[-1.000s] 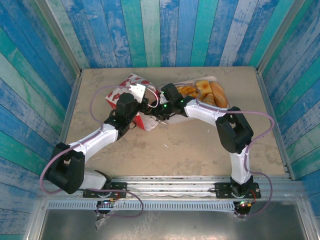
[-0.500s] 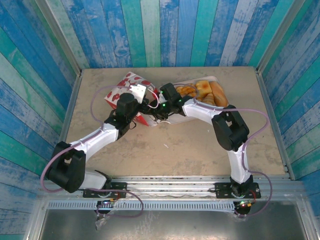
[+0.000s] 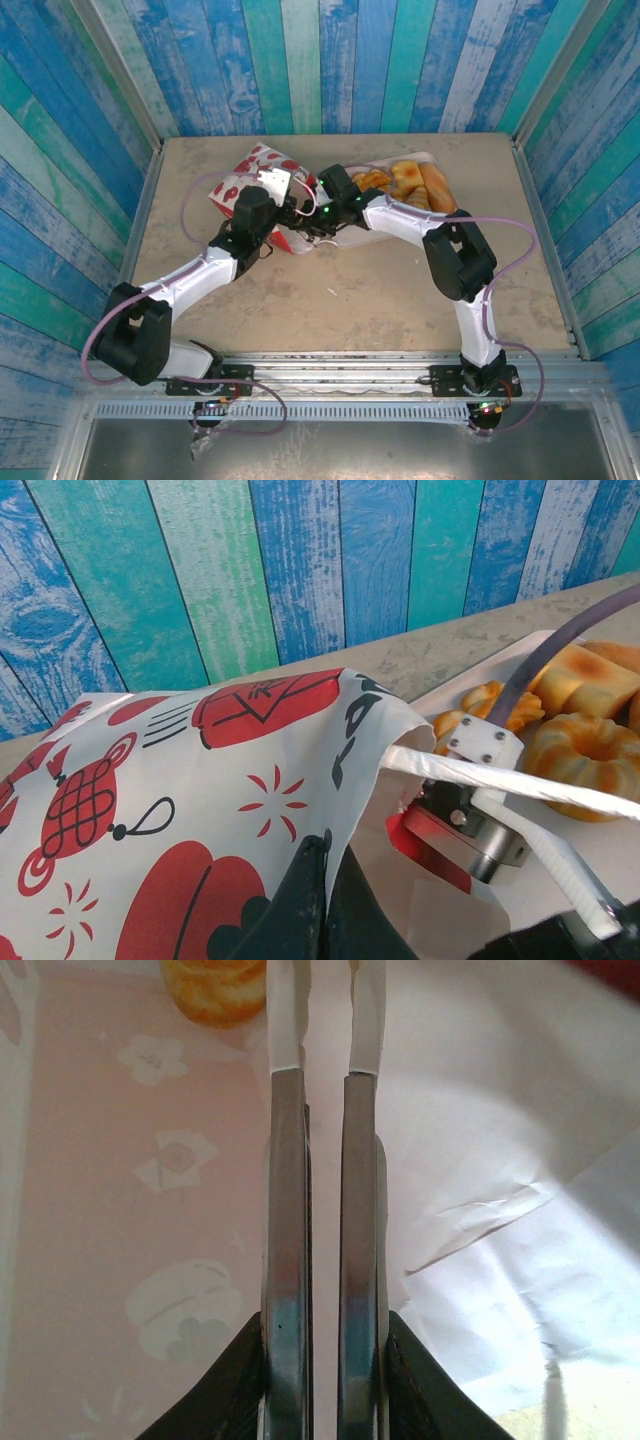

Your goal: Take the fake bread out of the paper bag

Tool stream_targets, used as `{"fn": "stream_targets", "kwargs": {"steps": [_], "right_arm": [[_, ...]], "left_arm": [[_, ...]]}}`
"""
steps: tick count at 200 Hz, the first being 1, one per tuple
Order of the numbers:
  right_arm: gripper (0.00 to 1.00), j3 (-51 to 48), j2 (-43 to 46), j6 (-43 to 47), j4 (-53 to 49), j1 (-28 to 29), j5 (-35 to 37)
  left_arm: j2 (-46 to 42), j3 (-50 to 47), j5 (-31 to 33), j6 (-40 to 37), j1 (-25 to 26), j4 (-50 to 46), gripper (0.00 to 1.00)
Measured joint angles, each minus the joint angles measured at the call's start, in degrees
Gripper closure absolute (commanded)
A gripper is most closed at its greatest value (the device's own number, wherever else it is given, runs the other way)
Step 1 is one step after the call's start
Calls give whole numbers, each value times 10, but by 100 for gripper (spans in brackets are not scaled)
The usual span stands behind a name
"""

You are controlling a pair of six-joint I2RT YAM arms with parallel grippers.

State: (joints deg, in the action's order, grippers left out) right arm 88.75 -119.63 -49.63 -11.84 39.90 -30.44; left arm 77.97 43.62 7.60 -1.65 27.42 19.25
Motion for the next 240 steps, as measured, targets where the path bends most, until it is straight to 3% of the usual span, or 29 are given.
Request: {"fn": "stream_targets", "kwargs": {"steps": [118, 240], "right_arm": [[91, -70, 123, 57, -68, 10, 40], [94, -80, 233, 138, -210, 38, 101]], "left_arm": [[0, 0, 57, 34, 3, 0, 100], [30, 38, 103, 59, 4, -24, 100]]}}
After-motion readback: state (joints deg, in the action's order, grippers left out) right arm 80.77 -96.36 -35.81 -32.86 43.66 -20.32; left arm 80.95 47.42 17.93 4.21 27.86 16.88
